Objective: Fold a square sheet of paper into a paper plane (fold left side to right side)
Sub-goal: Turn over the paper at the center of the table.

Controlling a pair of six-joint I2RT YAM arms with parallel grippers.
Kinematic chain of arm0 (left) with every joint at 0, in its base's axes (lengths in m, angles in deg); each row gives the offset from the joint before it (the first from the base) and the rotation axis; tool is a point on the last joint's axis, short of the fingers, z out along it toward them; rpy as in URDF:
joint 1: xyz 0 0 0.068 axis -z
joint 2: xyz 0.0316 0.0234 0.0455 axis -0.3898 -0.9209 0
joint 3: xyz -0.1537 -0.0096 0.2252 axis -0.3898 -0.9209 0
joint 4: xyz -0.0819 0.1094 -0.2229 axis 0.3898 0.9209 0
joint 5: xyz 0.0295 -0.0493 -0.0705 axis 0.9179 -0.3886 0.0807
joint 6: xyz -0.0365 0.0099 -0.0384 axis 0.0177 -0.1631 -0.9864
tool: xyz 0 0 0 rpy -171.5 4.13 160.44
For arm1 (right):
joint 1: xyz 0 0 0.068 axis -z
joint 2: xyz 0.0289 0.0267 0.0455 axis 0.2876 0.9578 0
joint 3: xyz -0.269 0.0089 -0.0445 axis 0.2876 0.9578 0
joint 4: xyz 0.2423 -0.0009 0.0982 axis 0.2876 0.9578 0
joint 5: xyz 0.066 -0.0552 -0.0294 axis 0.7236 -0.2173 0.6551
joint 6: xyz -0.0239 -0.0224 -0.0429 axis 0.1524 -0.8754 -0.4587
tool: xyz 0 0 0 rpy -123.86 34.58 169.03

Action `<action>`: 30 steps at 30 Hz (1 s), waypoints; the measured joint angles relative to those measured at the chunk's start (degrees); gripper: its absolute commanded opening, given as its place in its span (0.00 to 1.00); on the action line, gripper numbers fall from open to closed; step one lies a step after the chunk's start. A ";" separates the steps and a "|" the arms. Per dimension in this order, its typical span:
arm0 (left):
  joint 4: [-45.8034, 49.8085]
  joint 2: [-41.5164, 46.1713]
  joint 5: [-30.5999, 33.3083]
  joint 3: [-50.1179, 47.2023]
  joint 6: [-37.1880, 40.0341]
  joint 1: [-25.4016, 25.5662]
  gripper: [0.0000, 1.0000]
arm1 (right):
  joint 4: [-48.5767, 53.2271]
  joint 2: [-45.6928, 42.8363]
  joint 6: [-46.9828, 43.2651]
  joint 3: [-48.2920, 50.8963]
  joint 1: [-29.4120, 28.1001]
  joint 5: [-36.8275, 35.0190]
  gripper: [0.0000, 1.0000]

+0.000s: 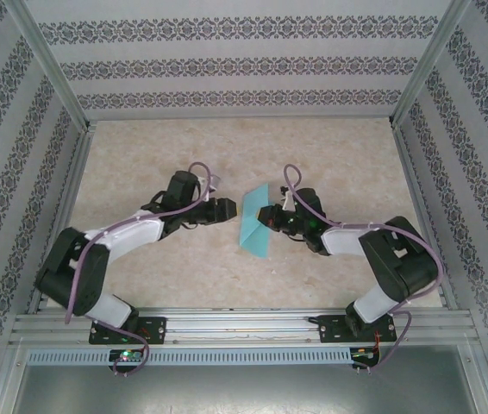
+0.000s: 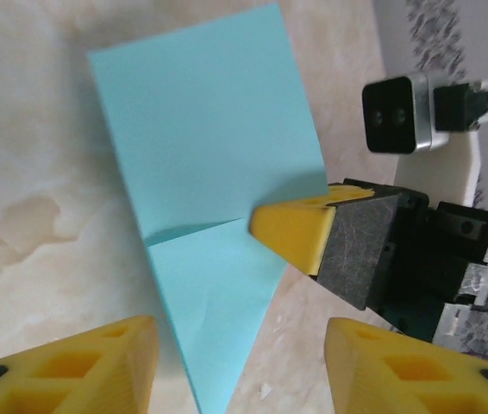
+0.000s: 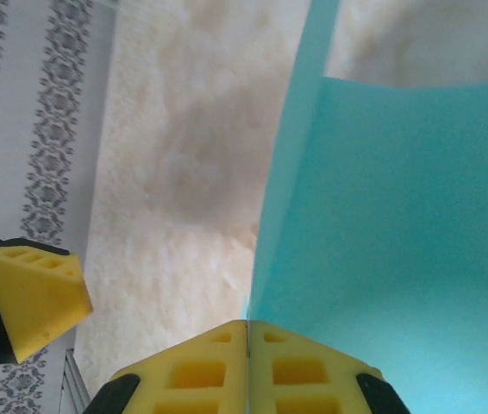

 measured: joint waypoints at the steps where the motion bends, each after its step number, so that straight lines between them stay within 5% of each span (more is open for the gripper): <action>1: 0.04 2.23 0.57 -0.39 -0.02 -0.79 0.73 | 0.00 -1.68 -0.68 0.00 0.55 0.02 0.00; 5: -0.35 10.67 1.70 -2.10 -0.55 -3.39 0.99 | -0.11 -8.57 -2.89 0.00 2.60 0.42 0.00; 10: -6.19 18.38 -0.63 -4.70 -4.20 -5.64 1.00 | -0.20 -17.62 -5.90 -0.09 4.28 1.03 0.01; 18: -24.50 16.44 -10.23 -4.68 -15.45 -6.73 0.98 | -6.16 -27.58 -8.48 -1.22 4.22 2.12 0.01; 30: -38.73 8.00 -14.88 -2.23 -23.15 -1.86 0.88 | -11.65 -26.12 -8.57 -4.15 -0.70 2.38 0.01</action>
